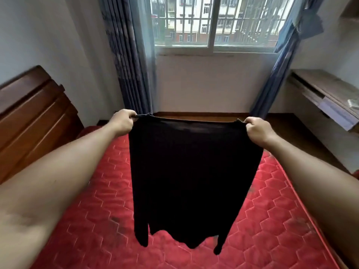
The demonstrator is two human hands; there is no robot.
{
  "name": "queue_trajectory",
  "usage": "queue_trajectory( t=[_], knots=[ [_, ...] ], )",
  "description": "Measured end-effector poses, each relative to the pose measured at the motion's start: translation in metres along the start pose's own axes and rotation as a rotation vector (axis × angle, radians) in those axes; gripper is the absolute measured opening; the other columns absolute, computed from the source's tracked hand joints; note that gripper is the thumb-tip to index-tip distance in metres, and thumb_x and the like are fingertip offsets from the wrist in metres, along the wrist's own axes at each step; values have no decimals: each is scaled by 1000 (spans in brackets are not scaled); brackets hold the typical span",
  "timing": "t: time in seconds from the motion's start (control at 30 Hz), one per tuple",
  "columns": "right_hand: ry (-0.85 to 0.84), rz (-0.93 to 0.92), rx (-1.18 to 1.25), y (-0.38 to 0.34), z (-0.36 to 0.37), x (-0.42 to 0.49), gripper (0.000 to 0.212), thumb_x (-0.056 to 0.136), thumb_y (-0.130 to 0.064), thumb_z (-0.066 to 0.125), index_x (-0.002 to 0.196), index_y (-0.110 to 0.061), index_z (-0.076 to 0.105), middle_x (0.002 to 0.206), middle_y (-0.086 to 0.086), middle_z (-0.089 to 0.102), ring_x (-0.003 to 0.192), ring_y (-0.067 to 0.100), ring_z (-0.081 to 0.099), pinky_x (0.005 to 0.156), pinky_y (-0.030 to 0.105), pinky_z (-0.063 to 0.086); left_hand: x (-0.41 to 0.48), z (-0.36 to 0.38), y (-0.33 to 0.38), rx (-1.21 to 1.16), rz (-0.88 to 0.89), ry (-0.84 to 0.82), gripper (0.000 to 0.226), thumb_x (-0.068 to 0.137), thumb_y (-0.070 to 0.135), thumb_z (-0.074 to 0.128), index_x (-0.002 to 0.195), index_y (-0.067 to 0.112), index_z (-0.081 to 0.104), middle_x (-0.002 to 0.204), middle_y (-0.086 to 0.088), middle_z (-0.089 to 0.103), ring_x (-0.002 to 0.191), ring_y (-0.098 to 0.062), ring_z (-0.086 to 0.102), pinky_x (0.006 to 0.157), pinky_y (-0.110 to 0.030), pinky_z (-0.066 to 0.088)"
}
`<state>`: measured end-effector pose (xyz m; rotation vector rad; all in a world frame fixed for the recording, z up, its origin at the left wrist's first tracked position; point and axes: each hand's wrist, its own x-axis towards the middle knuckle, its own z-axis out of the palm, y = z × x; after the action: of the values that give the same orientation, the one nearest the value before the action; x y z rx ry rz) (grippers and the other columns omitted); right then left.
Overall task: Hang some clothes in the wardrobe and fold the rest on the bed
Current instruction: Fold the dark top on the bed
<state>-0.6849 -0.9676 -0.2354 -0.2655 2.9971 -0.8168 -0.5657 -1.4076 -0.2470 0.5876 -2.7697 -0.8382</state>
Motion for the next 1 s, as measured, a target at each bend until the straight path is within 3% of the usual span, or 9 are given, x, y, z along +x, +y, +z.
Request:
queue_trajectory(
  t=[0.1,0.17,0.27,0.4,0.53,0.63,0.73,0.9,1.0],
  knots=[
    [147,23,45,-3,3,21,38,90,-8,38,115,-24,61,111,24,66,102,43,61,82,38,43,21,14,16,-265,-113,92,25,100,15,56,78,22,66,83,-6,61,74,-23,63,50,-30,57],
    [253,44,93,-9,-3,35,38,89,-7,37,119,-22,56,113,28,64,105,45,60,86,40,45,37,17,28,-413,-165,155,27,100,14,54,77,24,64,92,-7,60,82,-25,64,55,-39,61],
    [368,48,144,-19,-22,54,33,92,-9,37,121,-13,55,116,31,64,110,47,60,90,42,46,58,7,46,-463,-72,229,23,97,27,56,78,15,60,76,-7,55,71,-22,57,64,-47,60],
    [438,-87,104,-29,-47,66,32,102,-36,34,99,-11,54,111,32,63,106,50,58,80,46,41,57,-16,75,-490,87,342,28,88,41,55,65,26,57,53,15,45,55,-4,38,54,-31,34],
    [409,-258,-29,-28,-41,47,41,106,-51,30,82,-22,47,102,31,66,99,49,60,75,46,39,30,-12,78,-398,183,326,27,94,35,51,71,20,55,57,12,48,53,1,40,54,-22,34],
    [276,-312,-147,-7,-8,24,41,107,-44,35,84,-16,54,100,28,68,98,47,64,80,48,45,1,12,54,-248,205,184,31,99,30,53,69,22,50,60,7,49,56,-1,45,58,-24,37],
    [87,-283,-259,28,43,-1,35,105,-40,39,94,-15,61,106,20,71,101,40,66,88,46,46,-29,56,18,-108,171,-12,20,99,19,58,80,20,60,73,-1,63,69,-16,57,65,-34,43],
    [-334,-215,-272,104,161,-59,13,100,-20,51,87,-18,53,99,14,70,92,36,65,74,41,48,-86,157,-51,123,84,-421,11,98,14,57,97,15,68,93,-6,69,88,-25,62,77,-33,47],
    [-517,-307,-483,153,239,-96,11,102,-24,46,105,-21,56,111,5,66,108,31,61,82,43,48,-123,225,-88,327,111,-652,16,99,18,55,101,7,67,103,-17,67,99,-35,61,81,-38,46]
  ],
)
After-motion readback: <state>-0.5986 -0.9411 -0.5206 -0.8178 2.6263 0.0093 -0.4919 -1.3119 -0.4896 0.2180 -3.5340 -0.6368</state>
